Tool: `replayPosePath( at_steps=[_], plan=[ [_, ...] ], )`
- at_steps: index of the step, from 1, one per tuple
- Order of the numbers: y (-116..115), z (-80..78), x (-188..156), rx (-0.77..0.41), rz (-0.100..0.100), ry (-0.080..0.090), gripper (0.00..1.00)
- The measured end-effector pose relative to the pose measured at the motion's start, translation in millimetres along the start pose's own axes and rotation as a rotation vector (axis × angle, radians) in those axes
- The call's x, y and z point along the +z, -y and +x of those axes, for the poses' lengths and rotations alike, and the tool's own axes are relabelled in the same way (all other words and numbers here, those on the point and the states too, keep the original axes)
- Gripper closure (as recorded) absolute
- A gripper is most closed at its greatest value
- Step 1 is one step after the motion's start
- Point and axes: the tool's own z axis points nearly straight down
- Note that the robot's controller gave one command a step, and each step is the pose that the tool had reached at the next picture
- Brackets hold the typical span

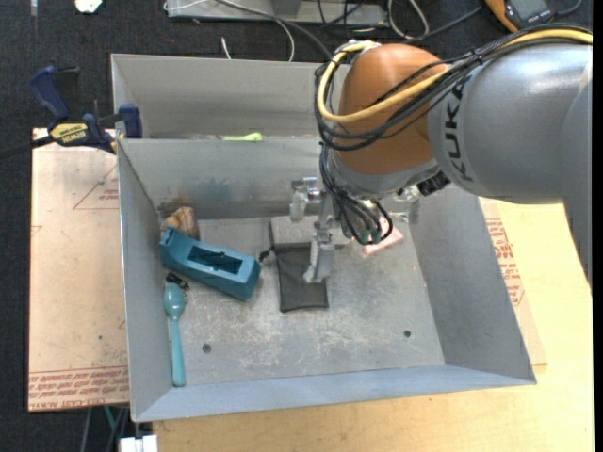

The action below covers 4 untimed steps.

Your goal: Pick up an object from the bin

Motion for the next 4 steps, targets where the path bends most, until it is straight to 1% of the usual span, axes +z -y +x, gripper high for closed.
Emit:
replayPosePath(
  at_steps=[1,2,3,4],
  plan=[
    [23,4.8,21,0.05,0.0,-0.007,0.0],
    [11,2.1,25,0.117,-0.002,-0.001,0.0],
    [17,6.4,28,0.121,-0.001,-0.004,0.0],
    [11,18.8,43,0.141,-0.004,-0.001,0.0]
  ],
)
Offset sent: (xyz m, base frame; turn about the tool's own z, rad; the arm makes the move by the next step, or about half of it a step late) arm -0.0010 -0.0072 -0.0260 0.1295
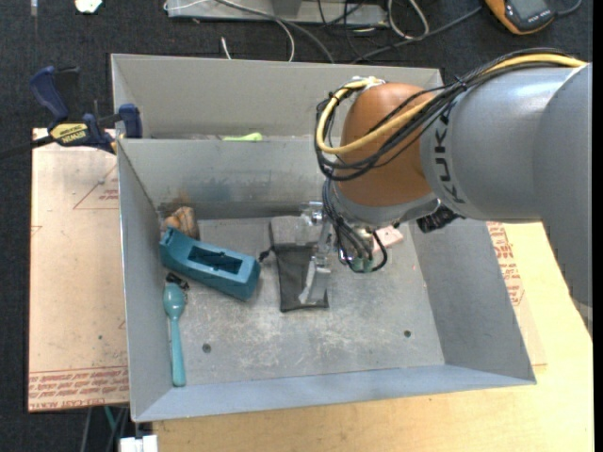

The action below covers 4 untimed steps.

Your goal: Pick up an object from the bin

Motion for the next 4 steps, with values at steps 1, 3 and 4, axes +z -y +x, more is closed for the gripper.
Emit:
replayPosePath(
  at_steps=[1,3,4],
  plan=[
    [7,2.7,14,-0.026,0.002,0.002,0.0],
    [20,-1.0,38,0.08,-0.001,0.003,0.0],
    [28,-5.5,49,-0.094,-0.001,0.005,0.0]
  ],
)
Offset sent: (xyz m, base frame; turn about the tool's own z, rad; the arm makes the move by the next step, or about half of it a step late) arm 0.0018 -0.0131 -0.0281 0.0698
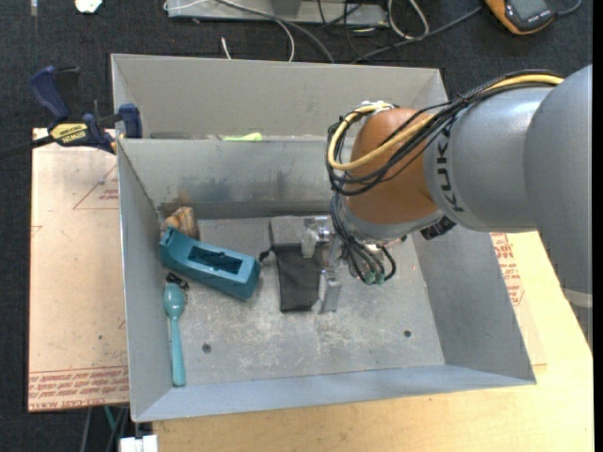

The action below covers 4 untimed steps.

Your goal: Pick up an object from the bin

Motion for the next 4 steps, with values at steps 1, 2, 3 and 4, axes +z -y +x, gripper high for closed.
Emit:
replayPosePath(
  at_steps=[1,2,3,4],
  plan=[
    [-4,-5.3,15,0.08,-0.001,0.001,0.0],
    [-4,-10.9,17,-0.083,0.0,0.002,0.0],
    [-1,-5.8,27,-0.006,-0.003,-0.001,1.0],
    [-1,-5.8,27,-0.006,-0.003,-0.001,1.0]
  ],
)
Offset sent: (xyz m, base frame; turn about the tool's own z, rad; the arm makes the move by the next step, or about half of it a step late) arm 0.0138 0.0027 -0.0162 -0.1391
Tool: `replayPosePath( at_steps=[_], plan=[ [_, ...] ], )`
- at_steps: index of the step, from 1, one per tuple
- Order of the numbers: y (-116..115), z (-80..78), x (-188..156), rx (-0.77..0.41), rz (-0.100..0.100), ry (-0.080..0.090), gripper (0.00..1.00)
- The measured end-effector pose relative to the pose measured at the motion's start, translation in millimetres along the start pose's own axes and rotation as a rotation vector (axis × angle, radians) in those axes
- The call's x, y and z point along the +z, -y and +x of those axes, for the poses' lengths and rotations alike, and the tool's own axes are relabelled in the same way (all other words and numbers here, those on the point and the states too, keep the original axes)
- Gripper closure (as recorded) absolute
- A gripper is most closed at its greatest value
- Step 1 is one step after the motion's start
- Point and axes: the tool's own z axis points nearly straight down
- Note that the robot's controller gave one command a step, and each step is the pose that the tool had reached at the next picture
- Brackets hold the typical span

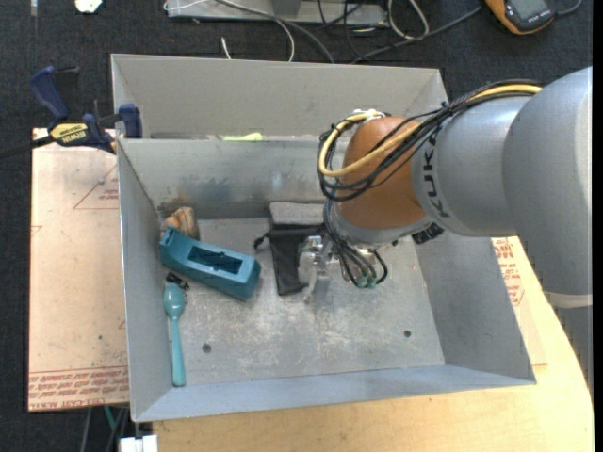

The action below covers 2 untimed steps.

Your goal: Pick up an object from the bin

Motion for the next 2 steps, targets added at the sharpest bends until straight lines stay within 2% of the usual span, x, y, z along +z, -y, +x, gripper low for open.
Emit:
replayPosePath(
  at_steps=[1,2],
  plan=[
    [6,-17.6,-16,-0.238,-0.001,-0.001,1.0],
    [2,-4.4,-68,-0.275,-0.002,0.0,1.0]
  ],
)
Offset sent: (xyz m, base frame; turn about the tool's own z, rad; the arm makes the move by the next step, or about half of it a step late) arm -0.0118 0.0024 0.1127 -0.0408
